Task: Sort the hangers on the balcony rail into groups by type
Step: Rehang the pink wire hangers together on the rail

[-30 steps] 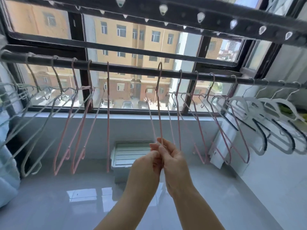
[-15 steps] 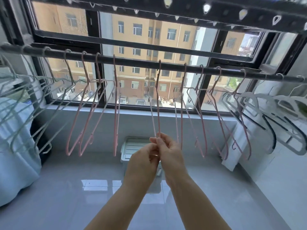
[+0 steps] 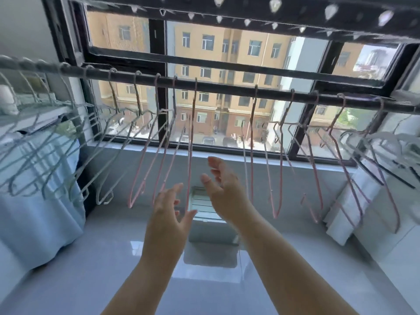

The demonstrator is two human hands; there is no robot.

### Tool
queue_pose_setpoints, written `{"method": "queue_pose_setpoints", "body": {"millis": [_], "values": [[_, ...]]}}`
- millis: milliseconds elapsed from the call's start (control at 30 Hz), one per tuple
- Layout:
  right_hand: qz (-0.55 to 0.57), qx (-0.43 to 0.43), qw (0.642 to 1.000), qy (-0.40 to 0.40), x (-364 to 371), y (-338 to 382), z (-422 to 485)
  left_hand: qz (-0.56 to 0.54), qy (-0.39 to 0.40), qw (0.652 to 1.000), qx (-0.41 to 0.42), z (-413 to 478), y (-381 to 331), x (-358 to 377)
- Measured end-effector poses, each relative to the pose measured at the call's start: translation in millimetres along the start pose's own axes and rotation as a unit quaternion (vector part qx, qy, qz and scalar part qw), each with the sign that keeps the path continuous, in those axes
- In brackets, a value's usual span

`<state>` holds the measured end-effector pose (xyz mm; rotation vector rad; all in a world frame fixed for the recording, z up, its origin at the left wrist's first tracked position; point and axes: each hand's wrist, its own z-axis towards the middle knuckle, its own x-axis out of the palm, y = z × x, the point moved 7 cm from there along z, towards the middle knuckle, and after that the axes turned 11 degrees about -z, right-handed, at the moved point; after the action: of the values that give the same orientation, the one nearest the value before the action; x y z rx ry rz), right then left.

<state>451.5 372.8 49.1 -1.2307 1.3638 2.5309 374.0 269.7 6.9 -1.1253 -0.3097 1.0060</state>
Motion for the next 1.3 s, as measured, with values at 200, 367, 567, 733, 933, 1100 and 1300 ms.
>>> {"method": "queue_pose_setpoints", "body": {"millis": [200,367,567,733,933,1100,1300], "values": [[0.115,0.163,0.977,0.071,41,5,48,0.009,0.058,0.998,0.004,8,16,-19],[0.304,0.190,0.933,-0.036,65,3,53,0.009,0.067,0.997,0.022,20,22,-38],[0.360,0.199,0.907,-0.093,44,-6,48,0.000,0.032,0.996,0.084,34,13,-50],[0.363,0.214,0.898,-0.127,25,-20,44,-0.019,0.020,0.997,0.079,44,20,-54],[0.371,0.219,0.890,-0.154,18,-25,42,-0.027,0.024,0.997,0.066,49,23,-54],[0.363,0.219,0.891,-0.161,13,-28,41,-0.025,0.027,0.997,0.073,49,20,-52],[0.340,0.230,0.900,-0.145,17,-28,40,-0.009,0.033,0.997,0.070,46,22,-51]]}}
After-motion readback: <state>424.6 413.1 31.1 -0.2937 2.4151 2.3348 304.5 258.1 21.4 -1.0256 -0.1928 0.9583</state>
